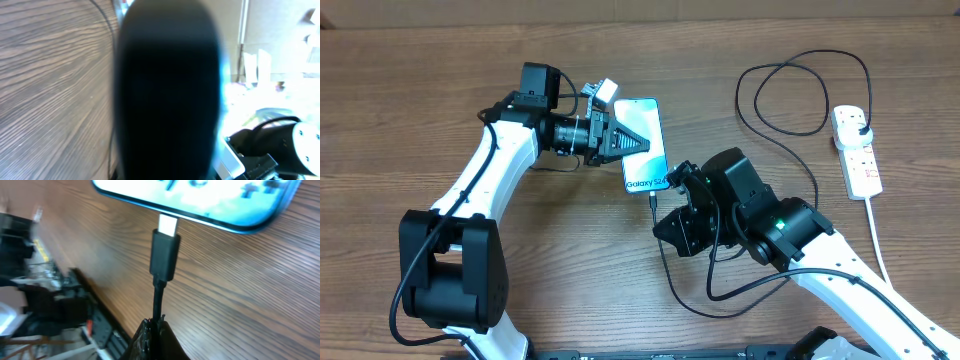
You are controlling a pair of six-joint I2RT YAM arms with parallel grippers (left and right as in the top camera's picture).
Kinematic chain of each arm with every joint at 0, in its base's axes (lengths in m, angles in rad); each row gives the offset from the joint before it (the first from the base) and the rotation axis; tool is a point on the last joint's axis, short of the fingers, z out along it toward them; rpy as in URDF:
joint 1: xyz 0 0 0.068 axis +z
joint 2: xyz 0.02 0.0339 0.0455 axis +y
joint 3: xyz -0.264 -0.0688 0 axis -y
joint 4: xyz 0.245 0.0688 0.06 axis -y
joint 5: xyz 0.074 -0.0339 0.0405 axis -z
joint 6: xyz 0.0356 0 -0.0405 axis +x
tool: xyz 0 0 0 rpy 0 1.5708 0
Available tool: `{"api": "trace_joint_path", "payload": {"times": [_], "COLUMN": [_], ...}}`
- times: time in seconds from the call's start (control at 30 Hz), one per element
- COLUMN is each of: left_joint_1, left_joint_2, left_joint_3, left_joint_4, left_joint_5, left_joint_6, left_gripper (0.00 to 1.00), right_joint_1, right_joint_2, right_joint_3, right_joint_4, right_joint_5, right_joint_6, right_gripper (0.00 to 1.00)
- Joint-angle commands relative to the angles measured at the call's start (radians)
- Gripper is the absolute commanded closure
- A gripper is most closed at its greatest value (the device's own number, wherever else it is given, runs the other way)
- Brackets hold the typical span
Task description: Plug charger to phone and switch on socket
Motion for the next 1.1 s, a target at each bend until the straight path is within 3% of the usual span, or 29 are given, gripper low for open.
{"api": "trace_joint_path", "payload": {"times": [0.0,0.4,0.6,1.07], "left_joint_1": [-0.014,-0.018,-0.018,-0.018], "left_joint_2": [-0.013,-0.013,-0.013,-0.013], "left_joint_3": [0.020,0.020,0.020,0.020], "left_joint_4": [-0.021,-0.042,-0.040,-0.041], "left_joint_5": [-0.022,-0.027,0.086,0.103], "left_joint_6": [0.076,0.117,0.118,0.218], "left_gripper": [0.96,0.96,0.96,0.96], "right_joint_1": [0.034,0.102,0.102,0.102], "right_joint_2": [-0.005,-0.005,-0.005,-0.005], "right_joint_3": [0.018,0.018,0.018,0.018], "right_joint_4": [-0.006,0.001,0.002,-0.010], "right_joint_5": [0.092,0.145,0.116,0.041], "right_joint_6": [-0.049,0.037,0.100,0.103], "right_gripper": [0.96,0.96,0.96,0.96]}}
